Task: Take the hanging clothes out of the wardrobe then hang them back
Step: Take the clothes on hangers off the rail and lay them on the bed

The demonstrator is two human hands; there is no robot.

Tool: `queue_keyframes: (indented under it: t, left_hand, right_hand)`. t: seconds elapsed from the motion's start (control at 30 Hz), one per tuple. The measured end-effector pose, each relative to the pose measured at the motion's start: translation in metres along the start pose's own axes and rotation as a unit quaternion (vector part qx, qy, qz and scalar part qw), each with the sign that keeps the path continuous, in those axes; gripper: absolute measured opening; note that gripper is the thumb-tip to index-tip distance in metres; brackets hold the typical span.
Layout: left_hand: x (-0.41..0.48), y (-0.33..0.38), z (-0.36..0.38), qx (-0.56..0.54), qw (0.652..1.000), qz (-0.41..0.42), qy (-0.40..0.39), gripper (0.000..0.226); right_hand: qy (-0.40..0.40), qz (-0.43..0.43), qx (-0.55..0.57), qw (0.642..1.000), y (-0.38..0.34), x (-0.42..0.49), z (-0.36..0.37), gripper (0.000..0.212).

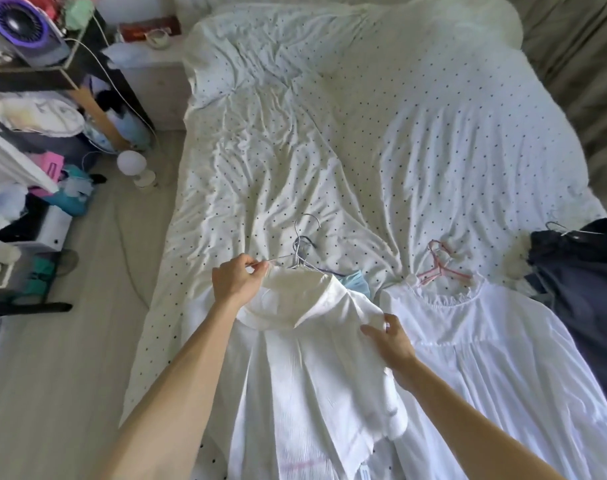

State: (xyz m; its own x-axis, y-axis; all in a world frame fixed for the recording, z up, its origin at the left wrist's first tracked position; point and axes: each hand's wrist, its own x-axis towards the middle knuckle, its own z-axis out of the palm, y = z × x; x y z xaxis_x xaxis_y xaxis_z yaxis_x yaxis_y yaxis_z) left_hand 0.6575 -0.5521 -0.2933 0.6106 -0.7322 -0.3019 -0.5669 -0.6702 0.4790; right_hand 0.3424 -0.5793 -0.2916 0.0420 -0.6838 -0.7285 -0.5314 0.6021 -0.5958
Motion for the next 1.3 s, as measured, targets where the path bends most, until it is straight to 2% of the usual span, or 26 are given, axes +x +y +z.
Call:
queue_keyframes:
  t: [0.07, 0.13, 0.2, 0.3, 0.37, 0.43, 0.53, 0.67, 0.73, 0.8, 0.9, 1.07, 1.17, 1.3]
  left_hand:
    - [0.025, -0.006, 0.016, 0.006, 1.000, -0.005, 0.008, 0.036]
    - [0.044, -0.013, 0.036, 0.027, 0.999, -0.004, 0.024, 0.035]
    - [0.046, -0.018, 0.057, 0.083, 0.996, -0.005, -0.027, 0.045]
    - [0.014, -0.027, 0.098, 0.138, 0.980, 0.001, -0.143, 0.063]
    - [-0.025, -0.039, 0.125, 0.173, 0.967, 0.005, -0.185, 0.068]
    - [-0.062, -0.056, 0.145, 0.195, 0.959, -0.014, -0.207, 0.070]
    - [-0.094, -0.074, 0.156, 0.195, 0.954, -0.051, -0.224, 0.068]
    - [-0.099, -0.075, 0.147, 0.206, 0.955, -0.012, -0.211, 0.067]
    - [-0.104, -0.066, 0.139, 0.203, 0.953, 0.017, -0.223, 0.065]
    - [-0.114, -0.056, 0.129, 0.206, 0.945, 0.040, -0.250, 0.065]
    - [-0.135, -0.038, 0.114, 0.241, 0.919, 0.070, -0.303, 0.065]
    - [-0.184, 0.009, 0.087, 0.260, 0.903, 0.099, -0.327, 0.066]
    - [-0.209, 0.051, 0.077, 0.255, 0.902, 0.147, -0.316, 0.066]
    - [-0.242, 0.133, 0.071, 0.246, 0.892, 0.260, -0.274, 0.064]
  right_hand:
    - [0.002, -0.005, 0.011, 1.000, -0.005, 0.016, 0.009, 0.062]
    - [-0.007, -0.025, -0.020, 0.999, -0.005, 0.028, 0.015, 0.082]
    - [-0.001, -0.035, -0.126, 0.991, 0.007, 0.040, 0.018, 0.094]
    - [-0.012, -0.011, -0.317, 0.948, 0.046, 0.042, 0.020, 0.097]
    - [-0.041, -0.005, -0.379, 0.925, 0.073, 0.037, 0.022, 0.098]
    - [-0.069, 0.010, -0.387, 0.920, 0.094, 0.032, 0.023, 0.098]
    - [-0.122, 0.053, -0.333, 0.934, 0.108, 0.023, 0.027, 0.101]
    - [-0.166, 0.097, -0.248, 0.949, 0.108, 0.010, 0.048, 0.106]
    - [-0.173, 0.092, -0.264, 0.944, 0.108, 0.005, 0.053, 0.105]
    - [-0.171, 0.064, -0.303, 0.935, 0.100, -0.004, 0.048, 0.091]
    - [-0.148, 0.007, -0.364, 0.920, 0.086, -0.022, 0.022, 0.068]
    - [-0.066, -0.098, -0.386, 0.915, 0.072, -0.075, -0.055, 0.048]
    - [0.017, -0.189, -0.359, 0.914, 0.075, -0.118, -0.111, 0.045]
    - [0.176, -0.266, -0.332, 0.888, 0.096, -0.183, -0.191, 0.043]
